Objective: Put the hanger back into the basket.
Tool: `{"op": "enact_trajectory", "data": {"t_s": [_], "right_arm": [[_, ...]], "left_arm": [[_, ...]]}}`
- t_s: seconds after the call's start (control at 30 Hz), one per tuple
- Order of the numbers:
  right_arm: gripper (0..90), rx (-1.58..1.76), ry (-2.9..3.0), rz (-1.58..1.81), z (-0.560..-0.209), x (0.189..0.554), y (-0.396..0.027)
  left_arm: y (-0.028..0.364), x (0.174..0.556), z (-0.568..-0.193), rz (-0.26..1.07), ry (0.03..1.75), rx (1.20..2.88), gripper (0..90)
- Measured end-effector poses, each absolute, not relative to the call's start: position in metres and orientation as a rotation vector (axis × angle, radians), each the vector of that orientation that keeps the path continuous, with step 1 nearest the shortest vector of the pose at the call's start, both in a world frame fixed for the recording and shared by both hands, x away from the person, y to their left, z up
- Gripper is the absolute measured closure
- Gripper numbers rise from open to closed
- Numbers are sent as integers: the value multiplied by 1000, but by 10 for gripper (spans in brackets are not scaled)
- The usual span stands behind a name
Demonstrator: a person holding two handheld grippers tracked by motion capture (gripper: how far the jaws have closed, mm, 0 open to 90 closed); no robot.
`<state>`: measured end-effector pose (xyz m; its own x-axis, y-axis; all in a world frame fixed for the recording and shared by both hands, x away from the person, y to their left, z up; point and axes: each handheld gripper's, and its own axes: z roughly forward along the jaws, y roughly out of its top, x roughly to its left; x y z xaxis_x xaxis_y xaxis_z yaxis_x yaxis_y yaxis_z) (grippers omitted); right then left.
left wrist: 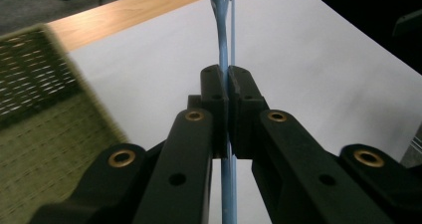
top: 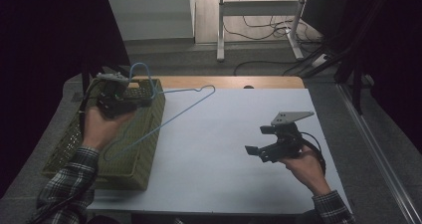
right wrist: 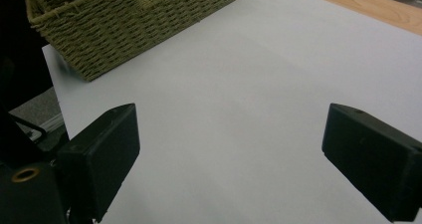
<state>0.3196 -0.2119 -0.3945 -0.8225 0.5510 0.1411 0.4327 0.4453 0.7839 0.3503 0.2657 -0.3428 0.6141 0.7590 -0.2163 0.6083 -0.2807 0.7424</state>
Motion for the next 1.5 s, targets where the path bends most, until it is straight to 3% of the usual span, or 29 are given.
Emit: {"op": "enact_trajectory", "data": {"t_s": [0.83, 1.5], "right_arm": [[37, 997, 2513, 1332, -426, 313, -232], [36, 1039, 2531, 1308, -436, 315, -237]], "left_arm": [[376, 324, -358, 454, 1294, 1861, 875], [400, 328, -410, 499, 1334, 1847, 875]]}}
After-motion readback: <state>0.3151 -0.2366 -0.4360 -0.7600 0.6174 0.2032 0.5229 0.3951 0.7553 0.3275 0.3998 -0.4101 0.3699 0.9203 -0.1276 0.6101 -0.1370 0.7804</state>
